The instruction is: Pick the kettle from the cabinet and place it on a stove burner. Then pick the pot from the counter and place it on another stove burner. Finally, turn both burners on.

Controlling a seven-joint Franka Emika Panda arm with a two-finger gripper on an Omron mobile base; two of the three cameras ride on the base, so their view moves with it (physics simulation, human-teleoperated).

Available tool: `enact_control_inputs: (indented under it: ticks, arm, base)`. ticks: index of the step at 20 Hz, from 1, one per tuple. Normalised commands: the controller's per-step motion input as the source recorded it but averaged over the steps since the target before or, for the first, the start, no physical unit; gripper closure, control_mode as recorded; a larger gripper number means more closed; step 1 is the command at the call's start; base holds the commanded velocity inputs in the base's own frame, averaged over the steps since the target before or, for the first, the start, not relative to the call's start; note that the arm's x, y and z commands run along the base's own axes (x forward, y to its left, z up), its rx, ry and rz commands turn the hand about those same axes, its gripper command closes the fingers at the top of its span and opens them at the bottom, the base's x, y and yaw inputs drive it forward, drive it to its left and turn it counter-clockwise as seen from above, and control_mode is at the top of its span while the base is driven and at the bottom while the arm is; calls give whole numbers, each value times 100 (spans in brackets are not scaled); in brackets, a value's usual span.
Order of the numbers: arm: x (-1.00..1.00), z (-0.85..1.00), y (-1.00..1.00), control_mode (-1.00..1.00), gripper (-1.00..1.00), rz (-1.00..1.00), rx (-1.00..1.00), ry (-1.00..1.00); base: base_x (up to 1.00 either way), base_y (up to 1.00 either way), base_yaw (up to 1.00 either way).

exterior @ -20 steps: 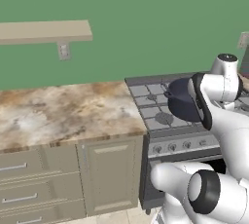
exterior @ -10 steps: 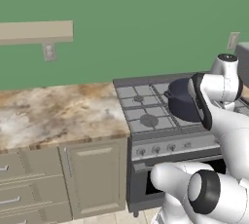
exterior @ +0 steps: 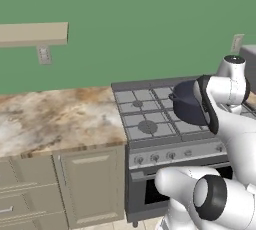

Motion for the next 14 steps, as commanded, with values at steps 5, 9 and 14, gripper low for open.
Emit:
enact_control_inputs:
  ticks: [5, 9, 14]
  arm:
    - [0, 0, 0, 100, 100, 0, 0, 0]
    - [0, 0, 0, 100, 100, 0, 0, 0]
    - [0, 0, 0, 100, 100, 0, 0, 0]
  base:
    - [36, -26, 3]
    - [27, -35, 2]
    - [34, -37, 2]
